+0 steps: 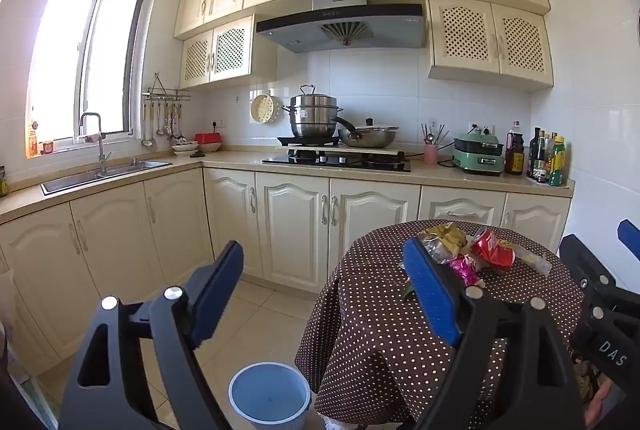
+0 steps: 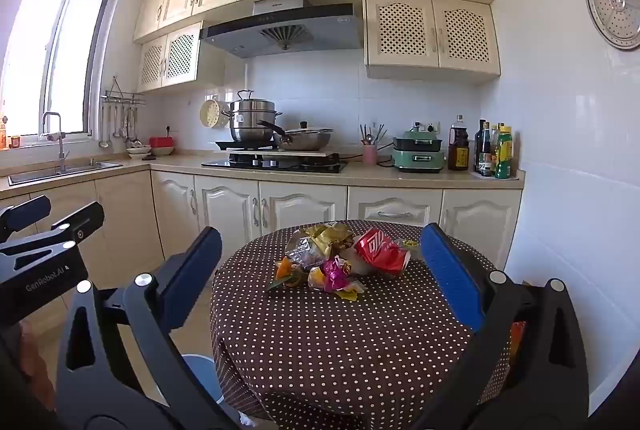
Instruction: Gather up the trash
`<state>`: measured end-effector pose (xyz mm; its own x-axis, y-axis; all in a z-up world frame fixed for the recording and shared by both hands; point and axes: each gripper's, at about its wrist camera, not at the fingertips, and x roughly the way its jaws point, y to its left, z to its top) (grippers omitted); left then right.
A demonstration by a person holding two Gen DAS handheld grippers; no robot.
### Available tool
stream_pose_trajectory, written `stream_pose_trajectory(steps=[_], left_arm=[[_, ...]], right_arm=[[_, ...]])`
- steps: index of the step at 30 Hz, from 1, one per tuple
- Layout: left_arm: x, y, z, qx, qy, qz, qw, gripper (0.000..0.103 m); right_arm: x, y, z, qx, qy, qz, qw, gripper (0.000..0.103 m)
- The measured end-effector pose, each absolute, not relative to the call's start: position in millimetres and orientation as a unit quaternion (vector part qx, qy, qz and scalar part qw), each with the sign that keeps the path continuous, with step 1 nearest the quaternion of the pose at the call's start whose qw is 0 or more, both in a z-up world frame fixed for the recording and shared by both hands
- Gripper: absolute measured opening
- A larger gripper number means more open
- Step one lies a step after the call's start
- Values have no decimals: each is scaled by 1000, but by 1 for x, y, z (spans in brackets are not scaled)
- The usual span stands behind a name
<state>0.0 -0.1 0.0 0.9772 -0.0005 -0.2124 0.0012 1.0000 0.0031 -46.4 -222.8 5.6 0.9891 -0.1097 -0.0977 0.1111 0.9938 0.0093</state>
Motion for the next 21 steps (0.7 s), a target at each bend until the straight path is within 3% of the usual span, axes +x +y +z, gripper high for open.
stream_pose_trajectory(steps=[21], left_arm=[[1,2,-6,1,110,-2,994,81]], right_arm=[[-47,-223,3,12,52,-53,997,97]])
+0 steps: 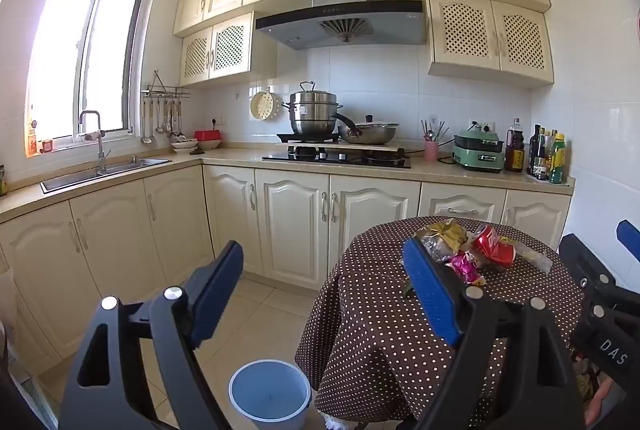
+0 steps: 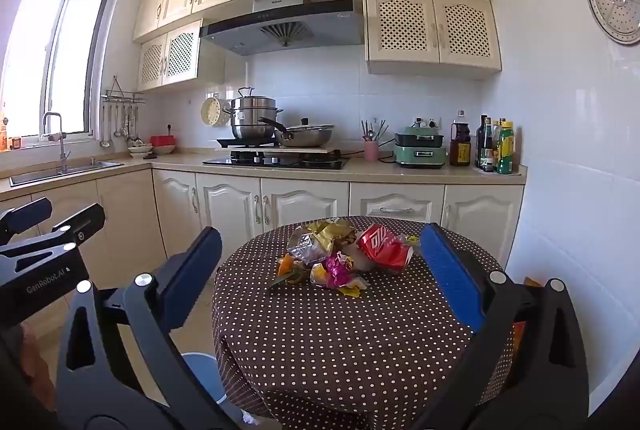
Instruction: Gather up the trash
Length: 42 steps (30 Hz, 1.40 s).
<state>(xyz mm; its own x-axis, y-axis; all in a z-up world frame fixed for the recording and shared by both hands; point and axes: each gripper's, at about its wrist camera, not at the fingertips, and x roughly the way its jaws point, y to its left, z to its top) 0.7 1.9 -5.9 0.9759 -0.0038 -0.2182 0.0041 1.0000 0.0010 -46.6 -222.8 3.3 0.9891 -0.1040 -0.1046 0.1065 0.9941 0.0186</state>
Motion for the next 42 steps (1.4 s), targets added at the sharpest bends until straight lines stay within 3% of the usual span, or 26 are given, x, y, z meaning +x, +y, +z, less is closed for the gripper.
stream_pose_trajectory(steps=[42], left_arm=[[5,2,-8,4,111,-1,994,81]], right_arm=[[-37,-221,-6,13,60,-50,997,97]])
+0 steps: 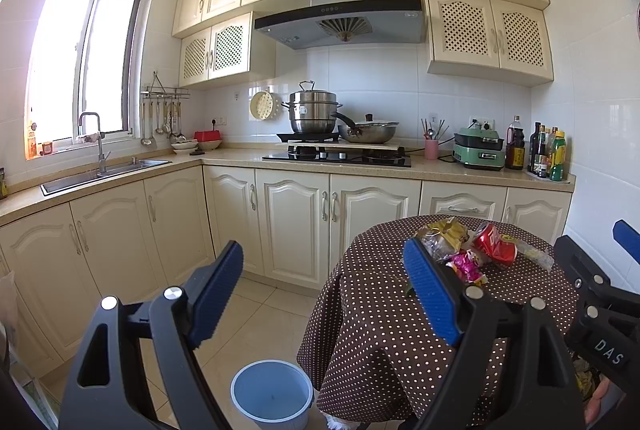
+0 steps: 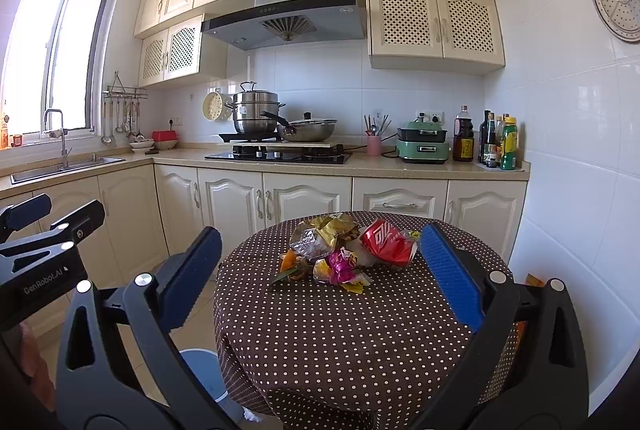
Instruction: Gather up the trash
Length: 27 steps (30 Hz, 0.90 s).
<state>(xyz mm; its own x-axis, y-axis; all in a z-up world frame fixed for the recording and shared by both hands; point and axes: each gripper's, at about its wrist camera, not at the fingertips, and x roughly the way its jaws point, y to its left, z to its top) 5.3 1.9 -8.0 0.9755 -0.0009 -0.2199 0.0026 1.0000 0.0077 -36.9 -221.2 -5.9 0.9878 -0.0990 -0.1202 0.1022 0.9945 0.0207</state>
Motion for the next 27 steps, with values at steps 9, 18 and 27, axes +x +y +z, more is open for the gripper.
stream_pose_trajectory(steps=[9,18,27], left_arm=[[5,3,-8,4,112,-1,994,81],[5,6,-10,4,112,0,994,81],[5,9,-11,3,114,-2,993,81]], right_arm=[[-36,-219,-9,13,62,-50,997,97],[-35,-217,-14,13,65,-49,997,97],[-34,-213,-19,16,70,-44,996,97]])
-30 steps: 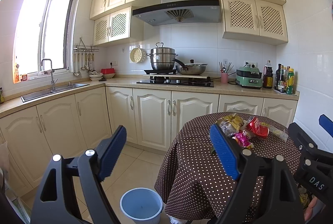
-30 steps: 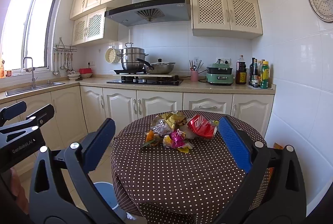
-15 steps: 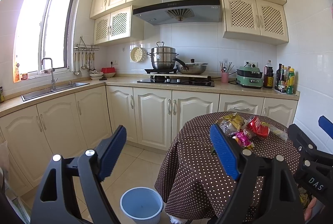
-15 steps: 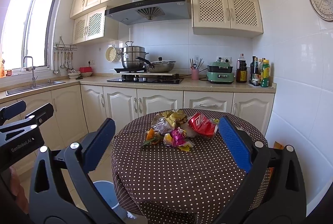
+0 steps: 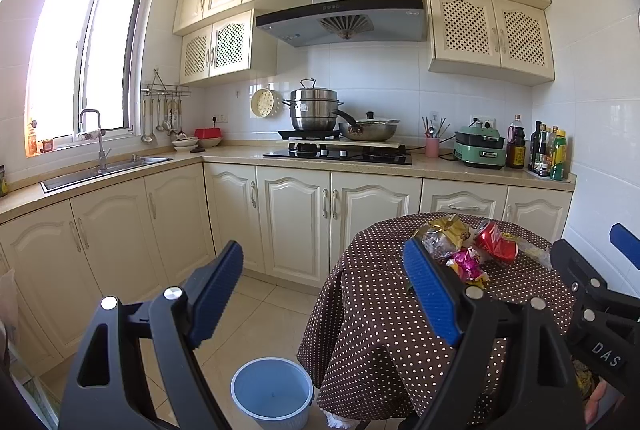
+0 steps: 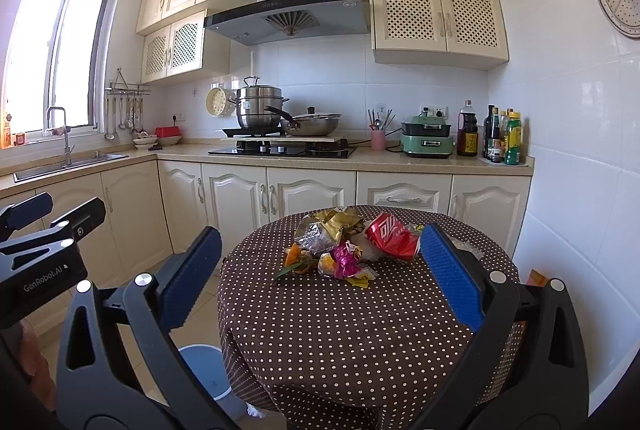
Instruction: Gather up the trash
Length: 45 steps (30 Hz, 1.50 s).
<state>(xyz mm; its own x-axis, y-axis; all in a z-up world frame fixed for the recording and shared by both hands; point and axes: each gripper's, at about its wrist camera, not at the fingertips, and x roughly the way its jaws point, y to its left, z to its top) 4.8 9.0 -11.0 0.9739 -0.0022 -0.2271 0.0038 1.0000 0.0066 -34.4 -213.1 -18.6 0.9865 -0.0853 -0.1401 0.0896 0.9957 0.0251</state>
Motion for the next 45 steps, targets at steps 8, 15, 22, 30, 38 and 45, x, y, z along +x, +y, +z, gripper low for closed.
stream_pose_trajectory(steps=[8,15,22,30,38,45], left_arm=[[7,9,-13,4,117,0,993,82],[6,12,-15,5,116,-1,993,85],[6,13,-14,5,116,-1,993,85],[8,14,-14,4,120,0,993,85],[21,17,-25,5,142,-3,990,86],[63,12,-46,5,197,-16,980,86]], right_arm=[[-33,-213,-17,16,73,-42,996,97],[-31,-213,-15,17,77,-40,996,97],[-31,-213,-15,18,80,-38,996,97],[-29,-212,-15,20,84,-37,996,97],[-16,-223,-23,34,101,-46,993,97],[19,-251,-42,52,139,-69,987,97]])
